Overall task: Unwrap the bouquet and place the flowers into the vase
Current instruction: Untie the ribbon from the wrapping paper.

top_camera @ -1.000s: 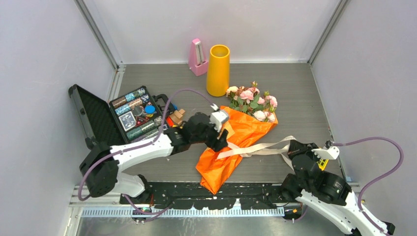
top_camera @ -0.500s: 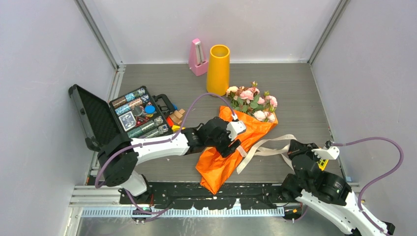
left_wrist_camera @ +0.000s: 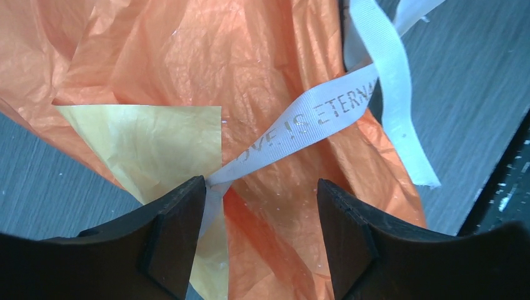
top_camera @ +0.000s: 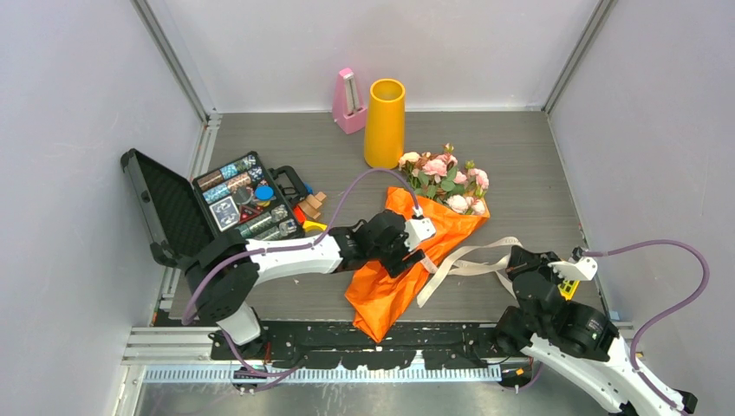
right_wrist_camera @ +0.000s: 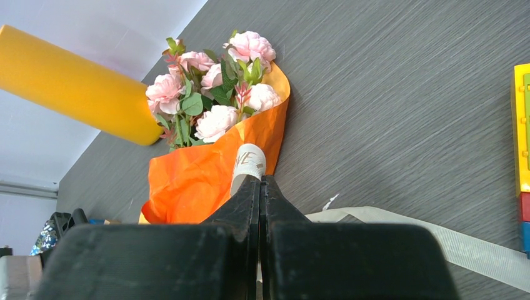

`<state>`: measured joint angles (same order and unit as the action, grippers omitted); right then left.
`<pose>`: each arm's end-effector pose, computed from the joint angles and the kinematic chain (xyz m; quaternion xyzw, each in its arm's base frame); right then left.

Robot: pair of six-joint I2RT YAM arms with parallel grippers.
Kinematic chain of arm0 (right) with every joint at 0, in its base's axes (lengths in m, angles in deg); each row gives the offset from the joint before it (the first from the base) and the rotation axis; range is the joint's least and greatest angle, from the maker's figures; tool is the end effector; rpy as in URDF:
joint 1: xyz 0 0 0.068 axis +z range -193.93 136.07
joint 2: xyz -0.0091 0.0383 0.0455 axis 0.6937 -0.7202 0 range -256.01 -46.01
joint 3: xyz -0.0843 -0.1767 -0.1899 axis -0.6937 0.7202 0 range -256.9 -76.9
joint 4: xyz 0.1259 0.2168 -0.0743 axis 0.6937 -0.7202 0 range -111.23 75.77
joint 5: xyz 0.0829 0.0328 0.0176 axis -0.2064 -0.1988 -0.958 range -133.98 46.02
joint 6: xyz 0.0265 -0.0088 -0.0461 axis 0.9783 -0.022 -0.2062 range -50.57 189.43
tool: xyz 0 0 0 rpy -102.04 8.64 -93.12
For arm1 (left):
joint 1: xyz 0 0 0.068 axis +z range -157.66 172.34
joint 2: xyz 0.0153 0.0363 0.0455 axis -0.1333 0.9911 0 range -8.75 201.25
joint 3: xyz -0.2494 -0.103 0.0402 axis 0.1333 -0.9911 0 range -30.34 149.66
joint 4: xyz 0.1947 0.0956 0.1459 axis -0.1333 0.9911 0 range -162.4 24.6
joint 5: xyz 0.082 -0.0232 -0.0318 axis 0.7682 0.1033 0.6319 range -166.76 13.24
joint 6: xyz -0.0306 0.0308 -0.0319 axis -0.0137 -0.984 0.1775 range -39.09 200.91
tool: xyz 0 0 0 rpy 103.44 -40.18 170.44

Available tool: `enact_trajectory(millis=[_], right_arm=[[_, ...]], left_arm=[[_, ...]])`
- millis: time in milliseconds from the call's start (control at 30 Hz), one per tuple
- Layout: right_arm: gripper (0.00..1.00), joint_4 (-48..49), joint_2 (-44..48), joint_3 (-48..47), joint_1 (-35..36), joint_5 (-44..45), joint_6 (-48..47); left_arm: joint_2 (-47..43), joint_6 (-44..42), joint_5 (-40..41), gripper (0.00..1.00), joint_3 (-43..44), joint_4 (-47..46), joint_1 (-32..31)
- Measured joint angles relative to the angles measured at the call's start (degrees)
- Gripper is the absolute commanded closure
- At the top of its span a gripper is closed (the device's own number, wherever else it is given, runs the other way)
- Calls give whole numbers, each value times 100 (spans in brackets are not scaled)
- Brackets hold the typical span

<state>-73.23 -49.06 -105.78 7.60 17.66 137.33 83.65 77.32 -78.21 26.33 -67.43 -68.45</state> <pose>0.0413 0.0016 0.2386 0.3489 0.7128 0.1256 0.5953 0.1690 -0.3043 0.2114 0.4886 0.7663 -0.2098 0.3606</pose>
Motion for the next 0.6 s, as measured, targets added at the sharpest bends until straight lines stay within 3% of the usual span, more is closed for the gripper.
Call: enact_trajectory(millis=[67,333,467,600], right_arm=[[100,0,0,0,0,0,0],[100,79,-221,11,0,-7,-57],[100,199,-472,22,0,-20,-175],[100,437,-905,22,0,-31,-437]], left_arm=[[83,-24,184,42,0,-2,-31],[111,-129,828,92,2,-144,-107],[111,-81,1012,100,0,-280,-109],[48,195,1086,100,-33,-348,-109]])
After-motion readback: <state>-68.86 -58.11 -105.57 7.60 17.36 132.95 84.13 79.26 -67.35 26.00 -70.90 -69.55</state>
